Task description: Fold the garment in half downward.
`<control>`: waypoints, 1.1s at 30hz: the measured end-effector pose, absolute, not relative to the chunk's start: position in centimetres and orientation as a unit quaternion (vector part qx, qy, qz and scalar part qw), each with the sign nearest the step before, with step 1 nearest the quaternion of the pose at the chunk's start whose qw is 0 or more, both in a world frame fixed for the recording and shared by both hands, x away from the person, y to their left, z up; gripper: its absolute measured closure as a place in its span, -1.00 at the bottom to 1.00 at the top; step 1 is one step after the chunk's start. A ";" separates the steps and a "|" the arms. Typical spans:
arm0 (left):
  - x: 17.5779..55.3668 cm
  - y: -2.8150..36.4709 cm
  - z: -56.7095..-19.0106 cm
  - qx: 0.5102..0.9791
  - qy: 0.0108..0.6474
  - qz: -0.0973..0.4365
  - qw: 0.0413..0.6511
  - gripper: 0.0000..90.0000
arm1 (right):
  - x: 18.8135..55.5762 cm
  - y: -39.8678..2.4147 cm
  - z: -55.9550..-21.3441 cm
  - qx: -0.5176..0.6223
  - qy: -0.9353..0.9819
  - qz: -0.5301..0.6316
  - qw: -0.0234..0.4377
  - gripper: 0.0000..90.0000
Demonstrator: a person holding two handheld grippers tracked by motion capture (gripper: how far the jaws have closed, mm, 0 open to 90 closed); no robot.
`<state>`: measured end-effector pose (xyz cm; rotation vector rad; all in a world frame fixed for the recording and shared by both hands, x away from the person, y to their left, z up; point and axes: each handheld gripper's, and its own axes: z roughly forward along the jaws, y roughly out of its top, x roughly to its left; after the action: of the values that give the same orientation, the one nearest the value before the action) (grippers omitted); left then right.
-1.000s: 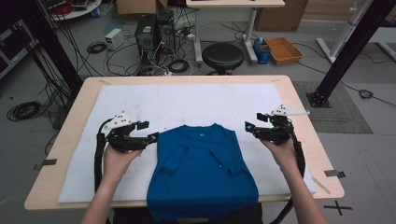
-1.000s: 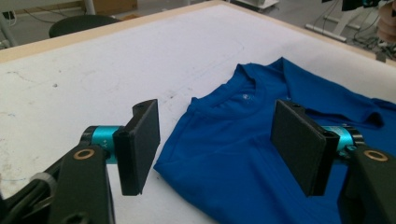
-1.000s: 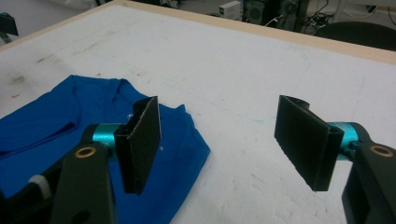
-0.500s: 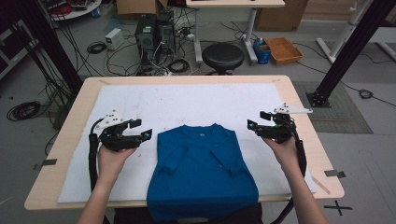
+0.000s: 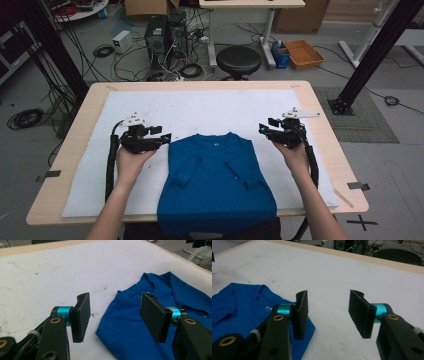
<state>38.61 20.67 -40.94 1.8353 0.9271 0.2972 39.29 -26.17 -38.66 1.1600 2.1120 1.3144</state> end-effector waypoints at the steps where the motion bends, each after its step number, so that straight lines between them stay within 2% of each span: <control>1: 38.9 20.4 -41.2 0.764 0.383 0.125 0.504 -0.04 | 39.5 -25.9 -38.8 0.415 0.756 0.466 0.196 0.24; 9: 41.1 18.0 -42.6 0.783 0.391 0.095 0.474 0.04 | 41.4 -23.4 -40.8 0.426 0.782 0.423 0.166 0.48; 17: 41.9 16.9 -43.8 0.798 0.399 0.076 0.445 0.08 | 42.8 -20.7 -43.4 0.433 0.821 0.348 0.132 0.60; 23: 42.0 16.9 -44.1 0.810 0.404 0.077 0.419 0.15 | 42.6 -20.0 -43.8 0.409 0.841 0.319 0.152 0.94; 29: 42.2 17.0 -44.4 0.811 0.410 0.076 0.411 0.18 | 42.8 -20.8 -43.6 0.423 0.831 0.327 0.153 0.96; 32: 42.2 16.9 -44.2 0.804 0.400 0.083 0.432 0.17 | 42.8 -21.0 -43.1 0.420 0.821 0.353 0.157 0.74; 33: 42.2 16.9 -44.2 0.801 0.399 0.084 0.438 0.17 | 42.8 -21.0 -43.1 0.420 0.821 0.353 0.157 0.74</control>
<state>42.24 16.88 -44.22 1.9917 0.9929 0.2100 42.82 -21.02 -43.14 1.2015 2.3509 1.0107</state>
